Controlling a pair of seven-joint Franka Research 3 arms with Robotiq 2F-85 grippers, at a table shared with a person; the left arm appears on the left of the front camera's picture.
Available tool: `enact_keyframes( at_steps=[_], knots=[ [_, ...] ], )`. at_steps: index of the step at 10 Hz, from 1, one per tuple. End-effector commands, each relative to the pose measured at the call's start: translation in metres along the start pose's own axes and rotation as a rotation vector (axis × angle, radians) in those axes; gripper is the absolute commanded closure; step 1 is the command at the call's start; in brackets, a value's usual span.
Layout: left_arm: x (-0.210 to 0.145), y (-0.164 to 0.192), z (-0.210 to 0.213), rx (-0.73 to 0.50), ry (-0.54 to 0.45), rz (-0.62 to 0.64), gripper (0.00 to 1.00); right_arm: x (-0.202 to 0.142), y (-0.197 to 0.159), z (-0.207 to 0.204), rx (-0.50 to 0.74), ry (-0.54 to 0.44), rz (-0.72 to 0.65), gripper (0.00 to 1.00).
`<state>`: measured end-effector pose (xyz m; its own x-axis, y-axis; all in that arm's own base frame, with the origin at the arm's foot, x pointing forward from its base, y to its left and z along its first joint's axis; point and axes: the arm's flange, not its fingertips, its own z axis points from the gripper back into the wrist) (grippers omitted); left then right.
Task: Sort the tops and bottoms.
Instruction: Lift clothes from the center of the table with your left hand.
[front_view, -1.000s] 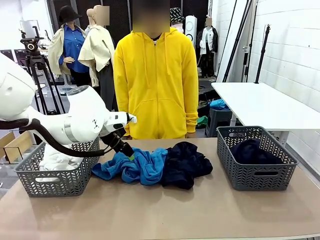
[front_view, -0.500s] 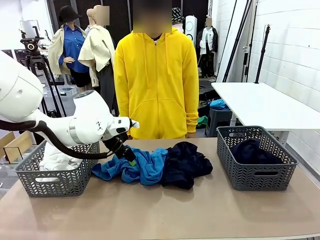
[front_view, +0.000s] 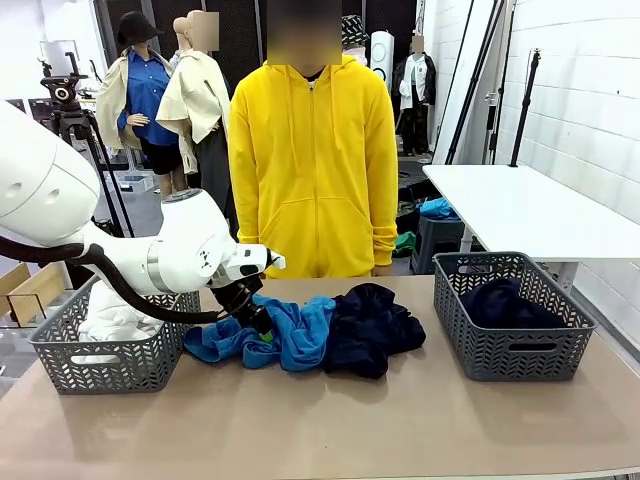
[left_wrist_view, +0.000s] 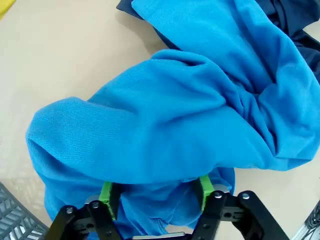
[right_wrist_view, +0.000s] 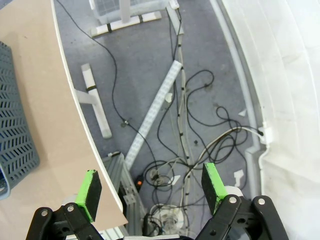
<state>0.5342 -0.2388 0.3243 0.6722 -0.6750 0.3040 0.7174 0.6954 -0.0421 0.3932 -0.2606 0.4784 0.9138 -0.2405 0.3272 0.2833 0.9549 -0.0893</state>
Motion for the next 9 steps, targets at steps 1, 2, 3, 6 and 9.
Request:
enact_keyframes(
  at_steps=[1,2,3,6,9],
  knots=[
    [0.003,0.001,-0.003,0.002,0.035,0.016,0.84,0.000,0.000,0.001,-0.008,0.006,0.009,0.00],
    [0.003,0.001,-0.003,0.001,0.037,0.018,1.00,0.000,0.000,0.001,-0.008,0.006,0.009,0.00],
    [0.002,0.001,-0.003,-0.003,0.037,0.022,1.00,0.000,0.000,0.001,-0.008,0.006,0.009,0.00],
    [0.001,0.001,-0.002,-0.040,0.030,0.025,1.00,0.000,0.000,0.001,-0.008,0.006,0.009,0.00],
    [-0.001,-0.001,0.007,-0.047,0.011,0.021,1.00,0.000,0.000,0.001,-0.008,0.006,0.009,0.00]
  ],
)
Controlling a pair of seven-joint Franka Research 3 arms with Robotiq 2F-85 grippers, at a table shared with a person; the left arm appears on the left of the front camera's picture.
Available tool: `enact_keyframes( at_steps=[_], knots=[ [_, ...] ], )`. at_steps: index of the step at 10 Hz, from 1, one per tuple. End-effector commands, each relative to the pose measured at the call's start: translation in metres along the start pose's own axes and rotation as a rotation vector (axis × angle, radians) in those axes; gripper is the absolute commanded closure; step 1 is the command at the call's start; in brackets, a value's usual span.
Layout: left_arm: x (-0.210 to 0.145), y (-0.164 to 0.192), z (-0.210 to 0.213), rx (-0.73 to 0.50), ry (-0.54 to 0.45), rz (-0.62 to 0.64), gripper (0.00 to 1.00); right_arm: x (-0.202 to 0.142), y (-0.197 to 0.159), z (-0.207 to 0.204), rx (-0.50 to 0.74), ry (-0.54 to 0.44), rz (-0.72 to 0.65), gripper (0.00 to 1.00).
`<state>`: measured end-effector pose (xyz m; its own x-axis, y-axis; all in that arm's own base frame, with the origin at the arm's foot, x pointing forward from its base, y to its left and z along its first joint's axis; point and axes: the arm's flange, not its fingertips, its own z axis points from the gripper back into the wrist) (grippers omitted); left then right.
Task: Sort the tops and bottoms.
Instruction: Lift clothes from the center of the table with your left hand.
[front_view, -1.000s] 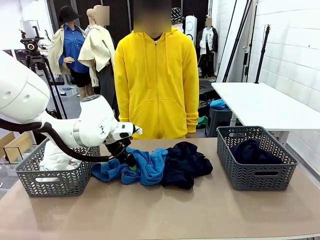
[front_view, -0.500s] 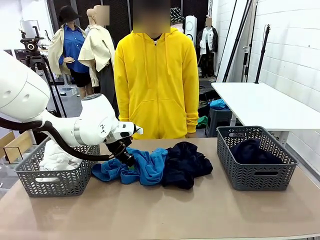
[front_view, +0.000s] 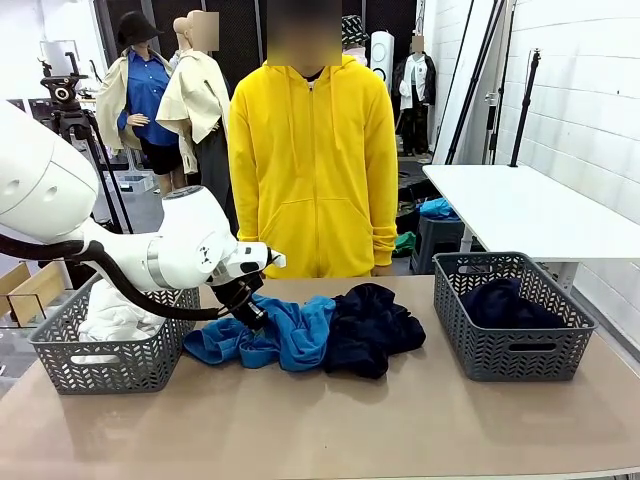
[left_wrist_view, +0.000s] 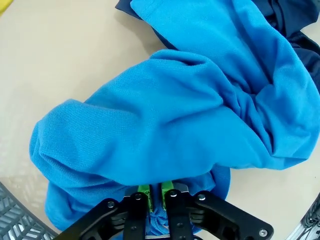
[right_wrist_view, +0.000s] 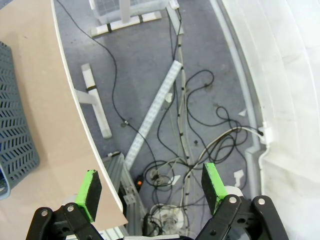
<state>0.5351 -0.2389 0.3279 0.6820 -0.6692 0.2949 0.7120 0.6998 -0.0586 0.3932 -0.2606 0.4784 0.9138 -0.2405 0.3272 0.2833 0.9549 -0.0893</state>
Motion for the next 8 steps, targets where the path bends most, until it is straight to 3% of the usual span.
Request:
enact_keyframes(
  at_steps=[1,3,5,8],
  knots=[
    [-0.002,-0.003,0.017,-0.025,-0.021,0.001,1.00,0.000,0.000,0.001,-0.008,0.006,0.009,0.00],
    [0.008,-0.004,0.074,0.027,-0.124,-0.065,1.00,0.000,0.000,0.001,-0.008,0.006,0.009,0.00],
    [0.024,-0.008,0.157,0.095,-0.270,-0.142,1.00,0.000,0.000,0.001,-0.008,0.006,0.009,0.00],
    [0.049,-0.017,0.273,0.192,-0.378,-0.215,1.00,0.000,0.000,0.001,-0.008,0.006,0.009,0.00]
  ],
)
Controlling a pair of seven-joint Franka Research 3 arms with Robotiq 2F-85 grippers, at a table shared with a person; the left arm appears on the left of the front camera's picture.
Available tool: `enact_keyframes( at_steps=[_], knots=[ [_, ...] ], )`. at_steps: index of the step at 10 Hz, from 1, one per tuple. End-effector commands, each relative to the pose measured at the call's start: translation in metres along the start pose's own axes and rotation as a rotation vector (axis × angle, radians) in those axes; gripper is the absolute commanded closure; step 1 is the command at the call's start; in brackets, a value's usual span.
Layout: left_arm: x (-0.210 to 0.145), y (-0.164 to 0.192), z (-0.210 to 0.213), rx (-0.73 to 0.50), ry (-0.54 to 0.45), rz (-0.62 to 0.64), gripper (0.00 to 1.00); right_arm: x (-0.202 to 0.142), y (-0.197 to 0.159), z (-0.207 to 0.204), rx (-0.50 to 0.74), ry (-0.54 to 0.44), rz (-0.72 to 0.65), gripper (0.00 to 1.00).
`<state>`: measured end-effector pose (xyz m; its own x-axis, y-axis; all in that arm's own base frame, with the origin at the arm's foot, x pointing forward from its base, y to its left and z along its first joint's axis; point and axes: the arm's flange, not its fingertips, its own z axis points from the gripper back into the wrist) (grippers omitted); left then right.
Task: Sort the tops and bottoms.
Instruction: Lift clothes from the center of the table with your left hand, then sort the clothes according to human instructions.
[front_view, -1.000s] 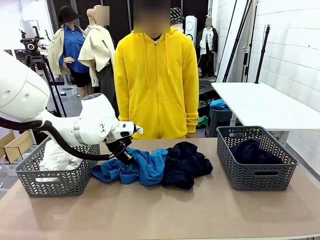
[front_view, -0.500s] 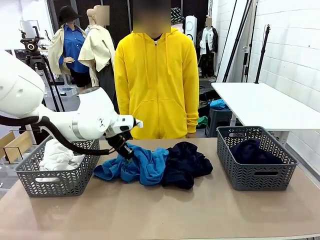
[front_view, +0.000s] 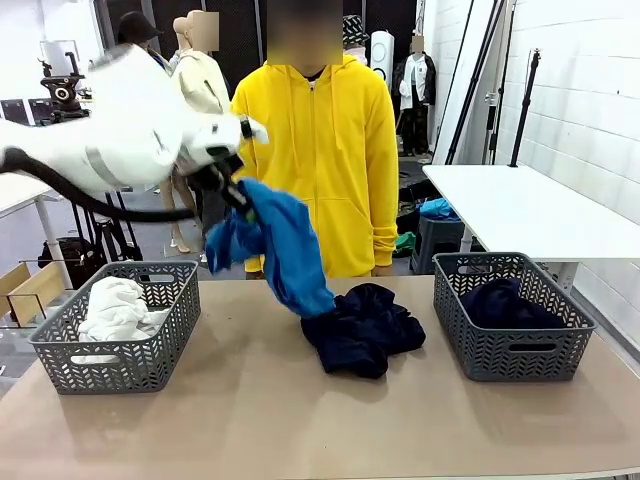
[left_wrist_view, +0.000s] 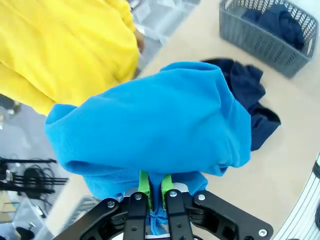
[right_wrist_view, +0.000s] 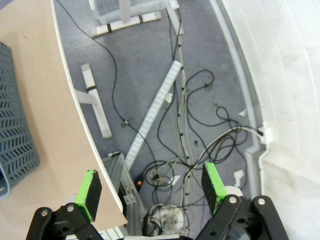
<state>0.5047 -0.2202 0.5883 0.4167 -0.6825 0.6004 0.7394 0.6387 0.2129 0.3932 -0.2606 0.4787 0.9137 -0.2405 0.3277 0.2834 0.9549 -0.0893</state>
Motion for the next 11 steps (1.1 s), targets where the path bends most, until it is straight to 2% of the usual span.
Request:
enact_keyframes(
  at_steps=[1,3,6,8,10,11],
  knots=[
    [0.030,0.017,0.040,0.043,-0.046,-0.025,1.00,0.000,0.001,0.001,-0.008,0.007,0.009,0.00],
    [0.074,0.019,0.107,0.056,-0.084,-0.051,1.00,0.000,0.001,0.001,-0.008,0.007,0.009,0.00],
    [0.113,0.016,0.165,0.105,-0.068,-0.050,1.00,0.000,0.001,0.001,-0.008,0.007,0.009,0.00],
    [0.114,0.015,0.181,0.112,-0.056,-0.038,1.00,0.000,0.001,0.001,-0.008,0.007,0.009,0.00],
    [0.105,0.014,0.197,0.088,-0.091,-0.051,1.00,0.000,0.001,0.001,-0.008,0.007,0.009,0.00],
    [0.109,0.012,0.184,0.093,-0.070,-0.051,1.00,0.000,0.001,0.001,-0.008,0.007,0.009,0.00]
  ],
)
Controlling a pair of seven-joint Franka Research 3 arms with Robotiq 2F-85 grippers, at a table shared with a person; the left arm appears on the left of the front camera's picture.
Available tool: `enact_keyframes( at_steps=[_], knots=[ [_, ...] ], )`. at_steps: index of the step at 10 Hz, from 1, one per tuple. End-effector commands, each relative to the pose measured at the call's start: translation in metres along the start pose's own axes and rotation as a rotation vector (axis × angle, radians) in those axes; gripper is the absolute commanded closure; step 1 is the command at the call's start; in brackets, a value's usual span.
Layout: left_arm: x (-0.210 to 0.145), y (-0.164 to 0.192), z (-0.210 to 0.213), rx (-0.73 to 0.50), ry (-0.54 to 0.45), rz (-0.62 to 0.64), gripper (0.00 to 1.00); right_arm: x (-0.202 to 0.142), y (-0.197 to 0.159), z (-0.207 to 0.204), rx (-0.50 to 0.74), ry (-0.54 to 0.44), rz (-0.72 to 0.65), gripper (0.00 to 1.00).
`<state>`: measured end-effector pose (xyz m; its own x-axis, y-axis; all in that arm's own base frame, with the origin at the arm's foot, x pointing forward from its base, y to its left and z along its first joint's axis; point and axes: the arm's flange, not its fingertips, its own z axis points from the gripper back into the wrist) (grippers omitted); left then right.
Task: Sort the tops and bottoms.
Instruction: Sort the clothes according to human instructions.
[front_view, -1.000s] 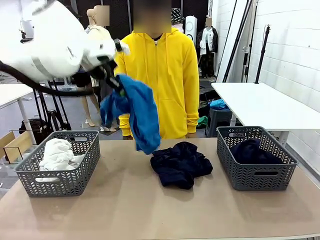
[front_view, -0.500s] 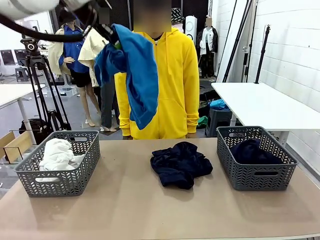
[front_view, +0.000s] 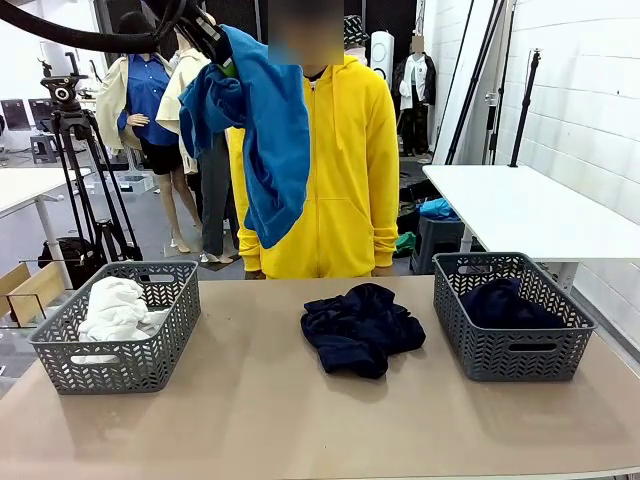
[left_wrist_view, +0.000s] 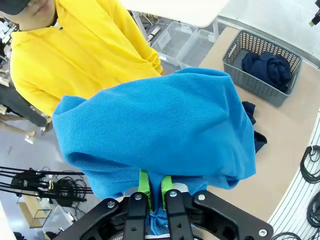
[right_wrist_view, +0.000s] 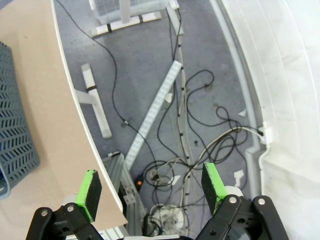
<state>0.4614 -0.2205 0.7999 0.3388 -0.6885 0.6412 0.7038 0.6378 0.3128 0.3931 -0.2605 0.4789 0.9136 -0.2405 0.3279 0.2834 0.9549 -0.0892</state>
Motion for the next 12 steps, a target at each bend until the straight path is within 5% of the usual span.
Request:
enact_keyframes(
  at_steps=[1,12],
  knots=[
    [0.0000,-0.0007,-0.0020,-0.001,0.003,-0.002,1.00,0.0001,0.0005,0.0007,-0.008,0.007,0.009,0.00],
    [0.0000,-0.0007,-0.0020,-0.001,0.003,-0.002,1.00,0.0001,0.0005,0.0007,-0.008,0.007,0.009,0.00]
  ],
)
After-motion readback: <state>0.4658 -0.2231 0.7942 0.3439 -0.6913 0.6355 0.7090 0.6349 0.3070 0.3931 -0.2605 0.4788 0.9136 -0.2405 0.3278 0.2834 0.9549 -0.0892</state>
